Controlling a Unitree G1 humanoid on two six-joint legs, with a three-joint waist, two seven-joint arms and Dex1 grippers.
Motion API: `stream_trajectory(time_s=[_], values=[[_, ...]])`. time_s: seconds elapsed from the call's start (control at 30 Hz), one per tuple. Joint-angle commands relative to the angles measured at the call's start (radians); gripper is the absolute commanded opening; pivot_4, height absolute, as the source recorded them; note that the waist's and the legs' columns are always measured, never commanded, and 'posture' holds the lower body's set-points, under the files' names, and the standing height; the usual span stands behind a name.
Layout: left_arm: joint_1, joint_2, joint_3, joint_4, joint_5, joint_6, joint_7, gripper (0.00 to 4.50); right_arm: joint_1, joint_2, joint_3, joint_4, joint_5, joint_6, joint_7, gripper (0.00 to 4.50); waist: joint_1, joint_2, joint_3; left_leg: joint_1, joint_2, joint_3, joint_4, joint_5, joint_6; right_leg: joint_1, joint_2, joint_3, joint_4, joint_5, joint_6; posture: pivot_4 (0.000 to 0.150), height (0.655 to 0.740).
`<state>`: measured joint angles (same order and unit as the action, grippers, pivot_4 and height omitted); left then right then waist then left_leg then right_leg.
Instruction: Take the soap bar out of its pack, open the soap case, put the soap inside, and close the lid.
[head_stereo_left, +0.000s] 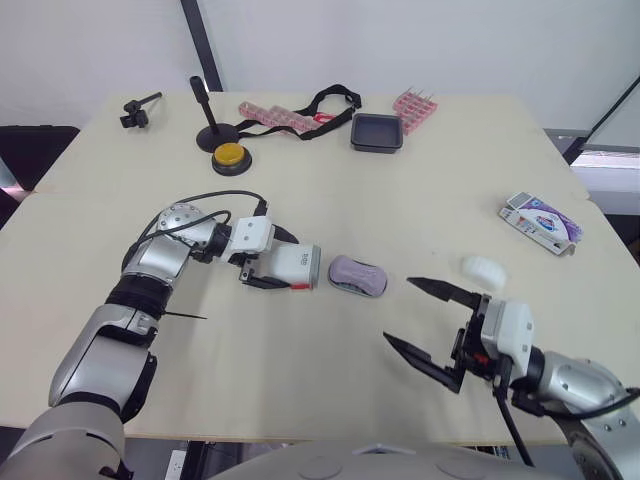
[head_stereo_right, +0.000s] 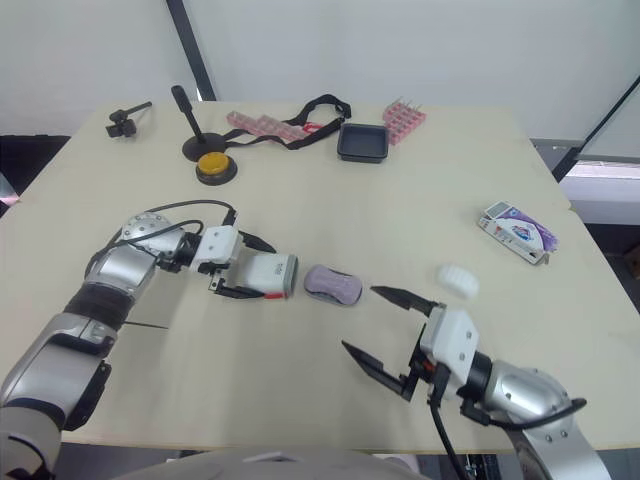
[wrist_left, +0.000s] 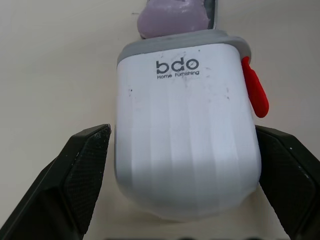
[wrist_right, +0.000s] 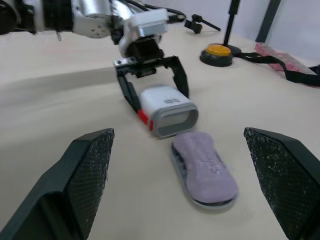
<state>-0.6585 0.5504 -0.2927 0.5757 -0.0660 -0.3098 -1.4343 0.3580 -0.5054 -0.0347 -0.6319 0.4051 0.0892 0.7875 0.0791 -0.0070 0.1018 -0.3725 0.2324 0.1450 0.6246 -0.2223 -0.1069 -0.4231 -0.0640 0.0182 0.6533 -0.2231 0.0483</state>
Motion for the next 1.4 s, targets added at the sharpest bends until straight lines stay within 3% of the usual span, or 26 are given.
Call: stream_trajectory(time_s=[0.03,0.87,1.4], values=[[-0.006,0.013,0.015,-0.004,0.003,-0.001,0.005,4.5,-0.029,0.02,0.021,0.108,-0.036,-0.048,-0.002,4.47,0.001,0.0,0.0,0.0,0.0,0.0,0.0,0.0,0.0,0.0,0.0,0.0,0.0,0.0,0.0,0.15,0.7291],[0.03,0.002,0.023,-0.075,-0.021,0.106,0.05,4.5,-0.071,0.02,-0.042,0.446,0.014,-0.274,0.164,4.47,-0.001,0.001,0.001,-0.001,0.0,0.0,-0.001,0.0,0.001,0.0,-0.001,-0.001,-0.001,-0.002,-0.004,0.15,0.7291],[0.049,0.003,0.017,-0.087,-0.014,0.108,0.041,4.5,-0.076,-0.023,-0.084,0.38,0.062,-0.205,0.172,4.47,0.0,0.001,0.001,-0.001,0.0,0.0,-0.001,0.0,0.001,0.0,-0.001,-0.001,-0.002,-0.002,-0.004,0.15,0.7291]])
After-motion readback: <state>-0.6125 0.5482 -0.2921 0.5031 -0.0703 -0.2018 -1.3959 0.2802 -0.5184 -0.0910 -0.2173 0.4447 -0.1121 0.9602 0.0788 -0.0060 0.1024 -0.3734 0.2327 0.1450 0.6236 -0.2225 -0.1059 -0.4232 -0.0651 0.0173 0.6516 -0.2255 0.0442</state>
